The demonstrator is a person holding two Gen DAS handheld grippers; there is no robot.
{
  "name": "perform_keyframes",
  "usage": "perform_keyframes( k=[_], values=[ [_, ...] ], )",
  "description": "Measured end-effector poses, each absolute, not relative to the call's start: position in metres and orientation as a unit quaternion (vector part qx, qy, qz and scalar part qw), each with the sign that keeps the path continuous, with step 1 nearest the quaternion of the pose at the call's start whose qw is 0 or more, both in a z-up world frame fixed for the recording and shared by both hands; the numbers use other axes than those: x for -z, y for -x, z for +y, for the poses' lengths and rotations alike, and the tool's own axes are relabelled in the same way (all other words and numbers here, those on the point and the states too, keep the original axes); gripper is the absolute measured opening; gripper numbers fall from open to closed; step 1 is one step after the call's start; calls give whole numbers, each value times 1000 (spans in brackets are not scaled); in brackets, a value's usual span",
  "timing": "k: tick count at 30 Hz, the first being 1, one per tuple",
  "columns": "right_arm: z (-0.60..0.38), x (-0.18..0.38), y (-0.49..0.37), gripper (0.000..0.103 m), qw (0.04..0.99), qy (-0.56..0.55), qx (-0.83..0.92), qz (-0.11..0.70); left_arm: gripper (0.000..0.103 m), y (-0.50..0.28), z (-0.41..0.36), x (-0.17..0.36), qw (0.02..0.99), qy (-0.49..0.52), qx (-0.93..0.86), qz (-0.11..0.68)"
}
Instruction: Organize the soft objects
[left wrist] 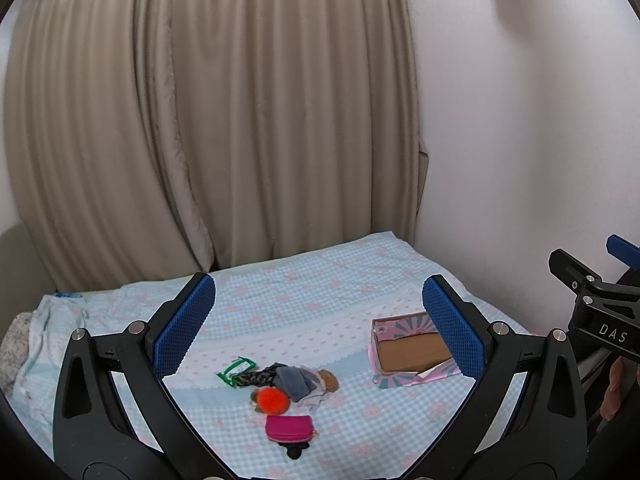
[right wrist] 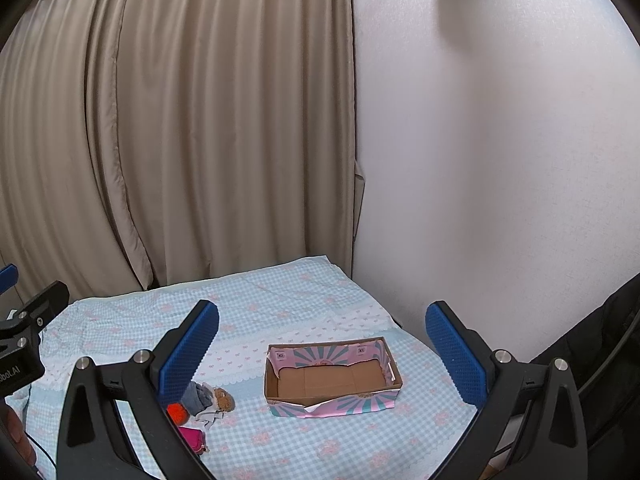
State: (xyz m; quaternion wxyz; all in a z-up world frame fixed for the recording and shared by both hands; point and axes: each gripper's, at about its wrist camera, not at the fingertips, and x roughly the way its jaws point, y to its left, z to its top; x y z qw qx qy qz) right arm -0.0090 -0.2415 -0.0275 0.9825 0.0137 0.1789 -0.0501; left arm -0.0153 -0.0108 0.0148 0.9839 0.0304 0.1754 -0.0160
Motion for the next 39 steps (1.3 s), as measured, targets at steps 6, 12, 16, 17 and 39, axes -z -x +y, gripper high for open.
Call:
perform_keyframes(
  k=[6, 12, 16, 17, 39],
  values=[
    [-240, 27, 9, 103, 983, -8, 49, 176, 103, 15, -11, -15, 984, -29, 15, 175],
    [-243, 25, 8, 103, 983, -11, 45, 180, 103, 14, -11, -17, 983, -24, 11, 184],
    [-244, 23, 6, 103, 982, -8, 37, 188, 103, 14, -10, -19, 981, -15, 1, 195],
    [-245, 22, 5, 103, 981, -7, 35, 190, 103, 15, -9, -18, 981, -13, -2, 194],
    [-135, 148, -30, 103, 951, 38, -102, 289, 103, -16, 152, 121, 952, 2, -20, 306]
  ],
)
